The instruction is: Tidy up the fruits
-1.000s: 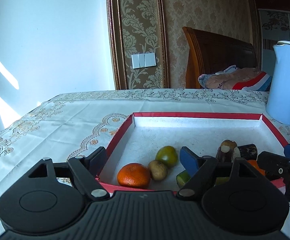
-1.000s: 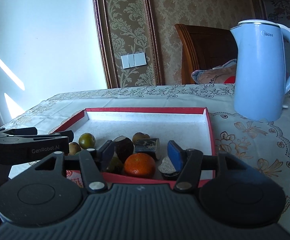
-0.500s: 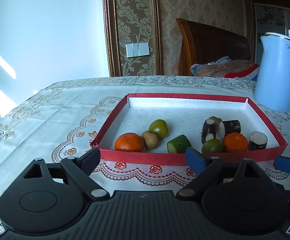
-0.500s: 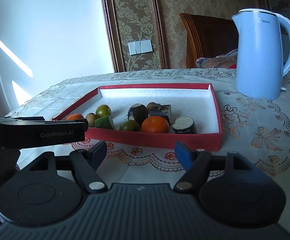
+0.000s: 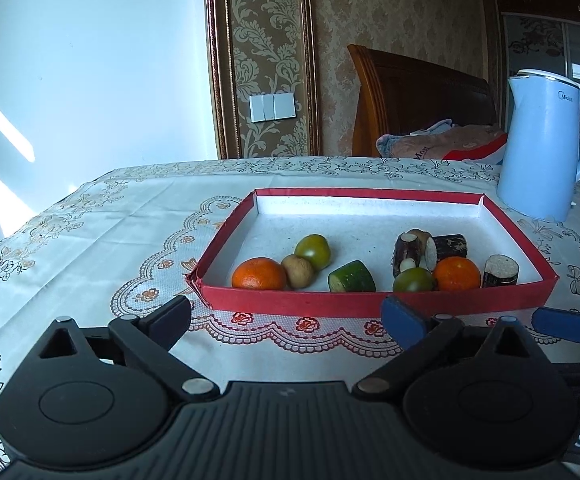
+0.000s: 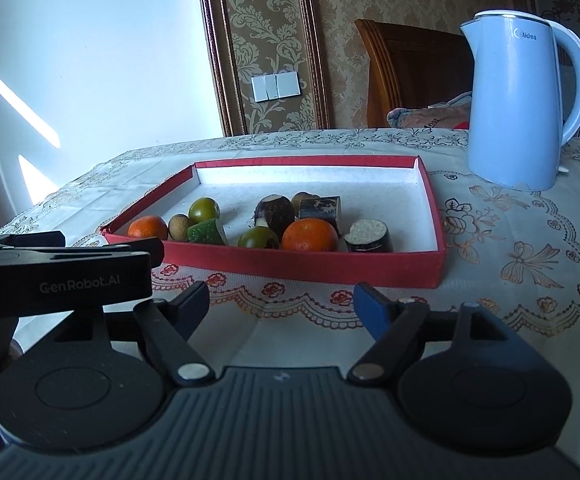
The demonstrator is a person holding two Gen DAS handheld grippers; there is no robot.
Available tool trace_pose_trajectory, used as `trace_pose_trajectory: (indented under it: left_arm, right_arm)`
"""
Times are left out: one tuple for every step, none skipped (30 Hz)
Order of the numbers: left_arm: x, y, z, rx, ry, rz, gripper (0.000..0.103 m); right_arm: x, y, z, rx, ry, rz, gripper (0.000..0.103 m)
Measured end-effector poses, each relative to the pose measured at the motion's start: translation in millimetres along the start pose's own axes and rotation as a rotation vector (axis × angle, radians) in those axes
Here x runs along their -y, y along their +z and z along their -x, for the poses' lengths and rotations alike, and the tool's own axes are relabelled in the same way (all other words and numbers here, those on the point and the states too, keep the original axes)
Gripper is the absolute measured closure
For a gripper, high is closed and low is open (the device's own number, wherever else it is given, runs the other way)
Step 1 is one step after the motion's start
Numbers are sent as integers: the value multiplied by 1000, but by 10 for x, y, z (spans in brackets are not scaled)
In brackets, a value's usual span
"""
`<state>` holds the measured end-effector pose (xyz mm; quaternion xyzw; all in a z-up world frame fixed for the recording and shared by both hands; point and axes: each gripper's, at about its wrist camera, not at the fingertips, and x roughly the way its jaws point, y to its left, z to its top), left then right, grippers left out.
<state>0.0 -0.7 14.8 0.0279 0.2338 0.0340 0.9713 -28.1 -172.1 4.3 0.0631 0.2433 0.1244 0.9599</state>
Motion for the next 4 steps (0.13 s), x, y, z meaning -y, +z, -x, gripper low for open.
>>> trace_pose_trajectory:
  left_arm:
    - [-2,-3,3,3,-3,0,1]
    - [-2,-5,8,8,-2,0,1]
    - [-1,-7,12,11,1,-2,1]
    - [-1,-7,12,11,0,-2,1]
  right_arm:
    - [0,0,0,0,-1,0,24]
    - [-2,-6,0,0,-3,0,24]
    - [-6,-8,-2,-1,-4,1,23]
    - [-7,-8,-5,-1,-4,1,23]
